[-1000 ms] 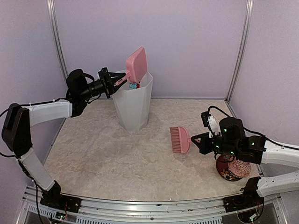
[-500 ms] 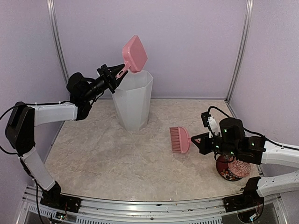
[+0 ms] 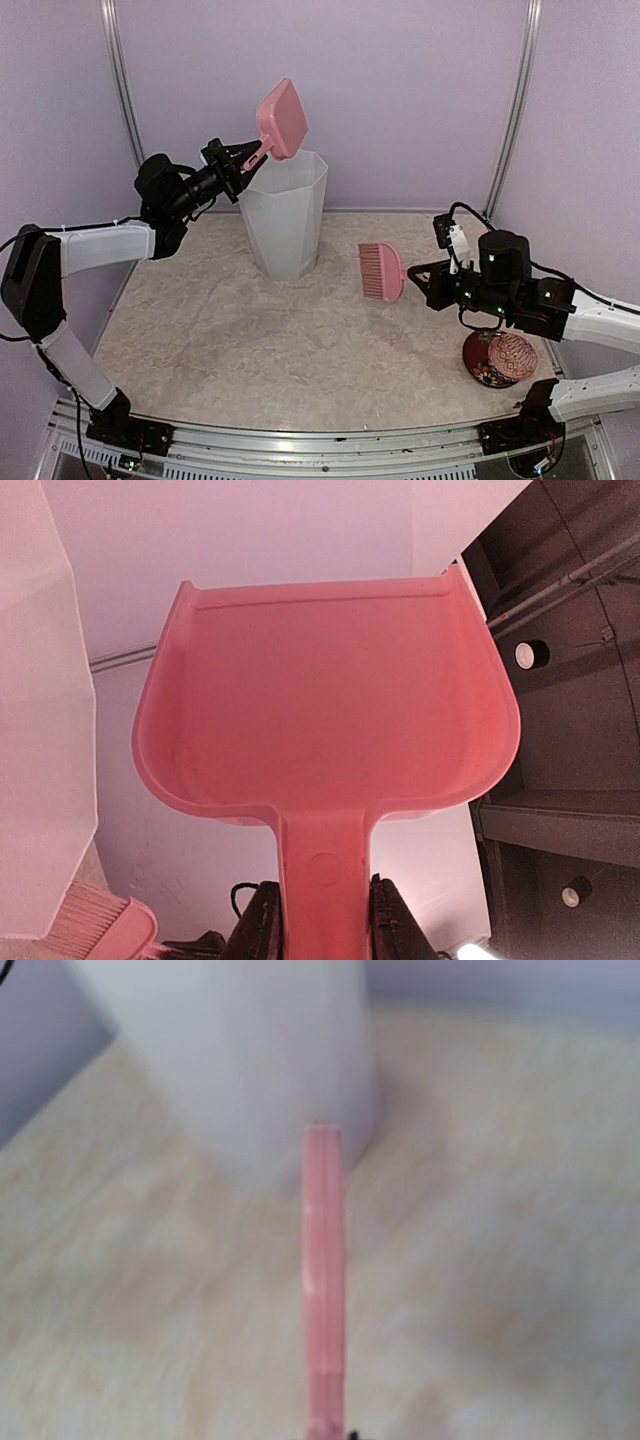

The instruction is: Sweep away the paper scraps from the table

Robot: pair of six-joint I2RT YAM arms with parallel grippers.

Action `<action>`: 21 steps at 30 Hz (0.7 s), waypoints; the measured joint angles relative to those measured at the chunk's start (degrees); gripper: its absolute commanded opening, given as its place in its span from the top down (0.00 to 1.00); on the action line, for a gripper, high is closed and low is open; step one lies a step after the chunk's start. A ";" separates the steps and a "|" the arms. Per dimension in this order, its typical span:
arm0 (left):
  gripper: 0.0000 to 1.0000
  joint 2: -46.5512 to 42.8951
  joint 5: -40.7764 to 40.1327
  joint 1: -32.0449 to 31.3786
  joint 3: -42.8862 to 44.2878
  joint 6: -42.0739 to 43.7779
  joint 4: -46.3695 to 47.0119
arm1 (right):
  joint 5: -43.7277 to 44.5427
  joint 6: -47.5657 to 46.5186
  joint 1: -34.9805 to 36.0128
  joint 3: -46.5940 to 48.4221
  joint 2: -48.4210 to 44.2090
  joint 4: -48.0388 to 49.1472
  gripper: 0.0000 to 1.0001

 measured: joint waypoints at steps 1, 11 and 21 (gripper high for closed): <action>1.00 -0.72 0.26 0.15 -0.48 0.07 0.28 | 0.00 -0.72 -1.60 0.92 0.09 0.28 1.00; 1.00 -0.87 4.09 -0.44 -1.97 3.04 -2.08 | -4.70 -1.95 -8.04 2.60 1.55 1.53 1.00; 1.00 -4.35 4.92 1.97 8.57 22.53 -27.69 | -5.90 -0.33 -8.04 1.40 1.09 0.59 1.00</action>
